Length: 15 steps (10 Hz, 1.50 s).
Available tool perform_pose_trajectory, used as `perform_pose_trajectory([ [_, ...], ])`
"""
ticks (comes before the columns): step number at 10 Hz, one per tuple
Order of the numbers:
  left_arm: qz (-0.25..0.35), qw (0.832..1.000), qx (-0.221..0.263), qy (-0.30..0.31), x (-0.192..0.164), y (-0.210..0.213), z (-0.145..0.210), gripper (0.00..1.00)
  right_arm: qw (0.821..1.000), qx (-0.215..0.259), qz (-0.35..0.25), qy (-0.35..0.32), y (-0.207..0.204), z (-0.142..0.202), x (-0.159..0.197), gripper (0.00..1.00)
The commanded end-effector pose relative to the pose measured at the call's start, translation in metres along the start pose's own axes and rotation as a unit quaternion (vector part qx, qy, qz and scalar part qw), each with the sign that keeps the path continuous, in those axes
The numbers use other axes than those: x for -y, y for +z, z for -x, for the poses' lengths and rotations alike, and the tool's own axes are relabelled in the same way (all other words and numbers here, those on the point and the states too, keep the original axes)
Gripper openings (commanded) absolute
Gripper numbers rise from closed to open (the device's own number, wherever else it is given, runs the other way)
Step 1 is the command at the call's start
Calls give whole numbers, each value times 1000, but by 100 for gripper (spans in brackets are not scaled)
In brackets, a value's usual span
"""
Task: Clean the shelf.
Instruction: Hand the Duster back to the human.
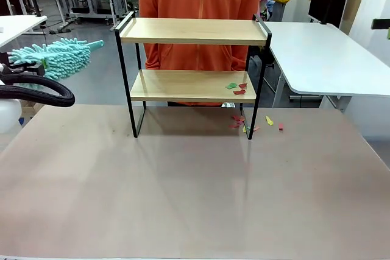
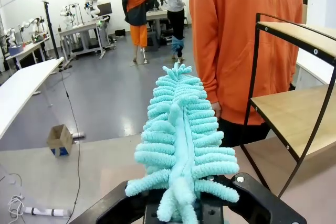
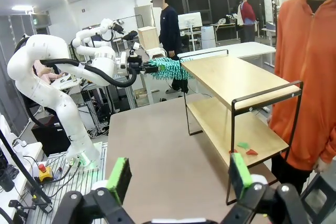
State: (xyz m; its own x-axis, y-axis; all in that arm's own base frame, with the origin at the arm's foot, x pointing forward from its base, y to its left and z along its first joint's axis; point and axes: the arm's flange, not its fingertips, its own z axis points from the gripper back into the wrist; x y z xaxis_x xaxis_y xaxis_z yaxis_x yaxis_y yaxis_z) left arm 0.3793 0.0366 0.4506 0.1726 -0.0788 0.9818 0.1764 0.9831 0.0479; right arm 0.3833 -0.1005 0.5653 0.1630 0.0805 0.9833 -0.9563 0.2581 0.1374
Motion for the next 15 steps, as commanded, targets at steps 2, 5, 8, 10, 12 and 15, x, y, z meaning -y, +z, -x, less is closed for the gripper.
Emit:
perform_pose_trajectory([
  [2,-4,1000,8,-7,-1,3,-7,17,1000,5,0,8,0,-2,-2,100],
  [5,-4,1000,8,-7,-1,3,-7,17,1000,5,0,8,0,-2,-2,100],
  [8,-4,1000,8,-7,-1,3,-7,17,1000,5,0,8,0,-2,-2,100],
  [10,-4,1000,8,-7,-1,3,-7,17,1000,5,0,8,0,-2,-2,100],
  [12,-4,1000,8,-7,-1,3,-7,17,1000,5,0,8,0,-2,-2,100],
  [15,-4,1000,8,-7,-1,3,-7,17,1000,5,0,8,0,-2,-2,100],
])
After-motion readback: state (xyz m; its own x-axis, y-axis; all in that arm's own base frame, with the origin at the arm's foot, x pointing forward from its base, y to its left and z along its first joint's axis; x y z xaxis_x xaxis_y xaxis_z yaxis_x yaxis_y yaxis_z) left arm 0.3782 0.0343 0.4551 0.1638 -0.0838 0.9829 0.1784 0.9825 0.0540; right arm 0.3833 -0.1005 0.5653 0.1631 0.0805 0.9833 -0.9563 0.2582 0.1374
